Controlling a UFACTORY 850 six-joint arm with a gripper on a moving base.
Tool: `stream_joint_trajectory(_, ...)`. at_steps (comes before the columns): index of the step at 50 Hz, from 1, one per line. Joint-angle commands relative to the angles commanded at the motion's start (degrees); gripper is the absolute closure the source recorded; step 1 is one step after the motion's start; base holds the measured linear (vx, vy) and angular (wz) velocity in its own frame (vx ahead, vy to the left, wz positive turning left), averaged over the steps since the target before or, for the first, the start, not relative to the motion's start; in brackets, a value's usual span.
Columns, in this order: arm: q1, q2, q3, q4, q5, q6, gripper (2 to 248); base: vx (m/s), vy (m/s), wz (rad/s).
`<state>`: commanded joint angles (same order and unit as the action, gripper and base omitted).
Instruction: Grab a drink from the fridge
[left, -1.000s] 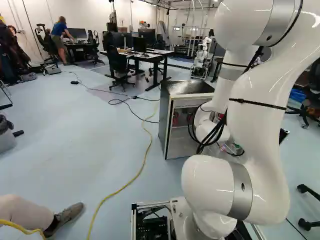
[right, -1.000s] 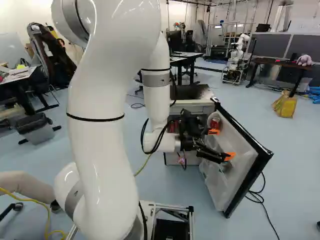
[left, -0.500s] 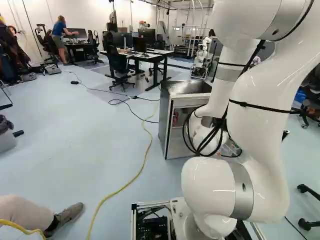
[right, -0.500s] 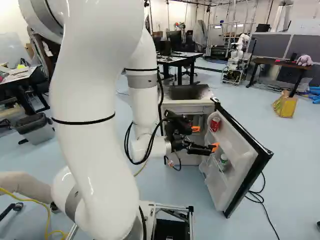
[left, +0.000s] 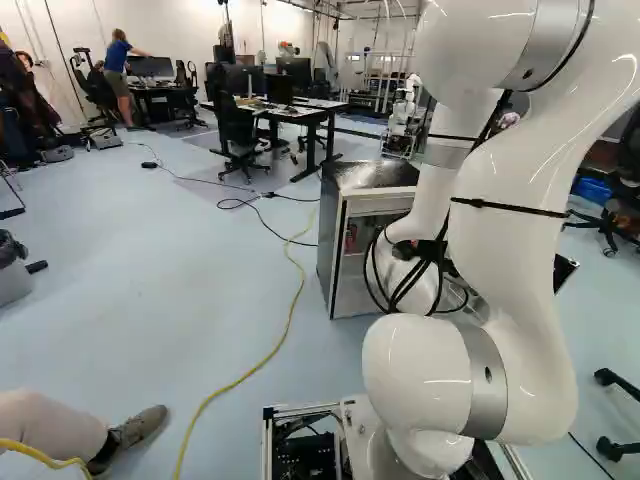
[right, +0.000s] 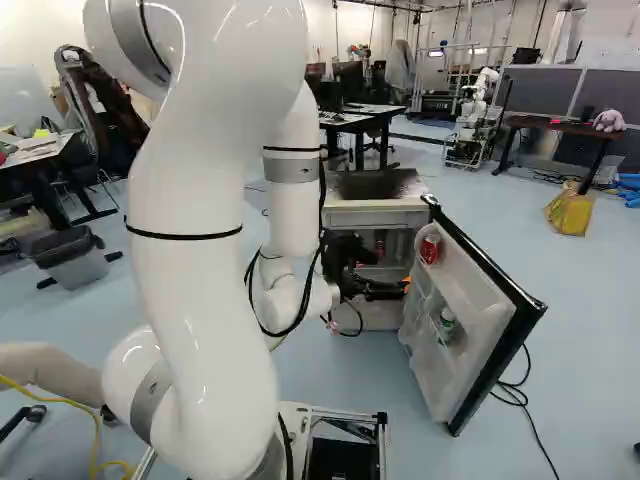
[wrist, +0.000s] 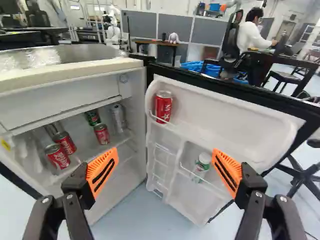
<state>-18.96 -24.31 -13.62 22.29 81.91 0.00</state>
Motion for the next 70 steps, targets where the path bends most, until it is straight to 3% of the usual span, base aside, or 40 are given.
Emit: stream_joint_trajectory(70,-8.5,-24.98,-24.21,-38.82,-12.15,0.0,3,0.0,0.0,0.0)
